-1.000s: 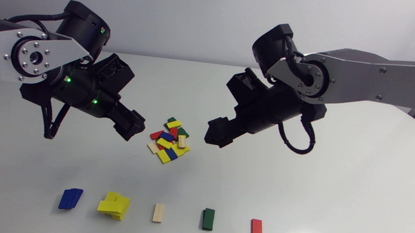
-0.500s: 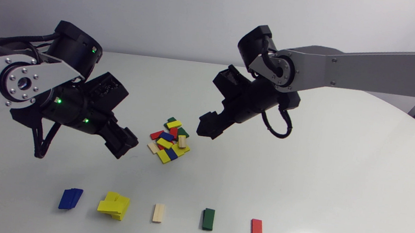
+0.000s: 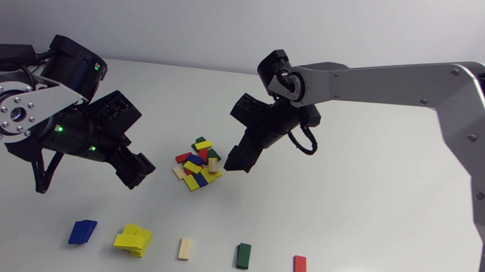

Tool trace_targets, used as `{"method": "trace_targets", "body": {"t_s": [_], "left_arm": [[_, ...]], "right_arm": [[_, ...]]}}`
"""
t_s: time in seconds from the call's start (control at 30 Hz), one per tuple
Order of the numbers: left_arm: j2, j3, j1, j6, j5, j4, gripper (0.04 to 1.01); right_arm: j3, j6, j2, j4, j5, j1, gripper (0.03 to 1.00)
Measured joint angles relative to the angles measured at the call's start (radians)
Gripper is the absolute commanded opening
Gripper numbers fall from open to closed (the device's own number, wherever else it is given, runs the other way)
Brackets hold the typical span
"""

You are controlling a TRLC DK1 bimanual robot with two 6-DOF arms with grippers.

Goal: Take domino bricks one by one from the mixed stack on the table and place each onto the existing stack of the same color.

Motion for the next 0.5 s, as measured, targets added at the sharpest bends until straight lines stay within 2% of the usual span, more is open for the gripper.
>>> {"method": "trace_targets", "body": {"t_s": [0.07,0.17,0.33,0.5], "left_arm": [[0.0,-0.004,0.0,0.005,0.0,0.005,0.985],[0.0,-0.006,0.0,0.015,0.0,0.014,0.985],[0.0,-0.016,0.0,0.029,0.0,0.038,0.985],[0.0,-0.032,0.002,0.041,0.0,0.05,0.985]], "right_arm": [[0.039,-0.04,0.035,-0.033,-0.031,0.0,0.959],[0.075,-0.089,0.069,-0.051,-0.048,0.004,0.959],[0.143,-0.182,0.118,-0.113,-0.059,0.014,0.959],[0.219,-0.25,0.179,-0.158,-0.071,0.023,0.959]]}}
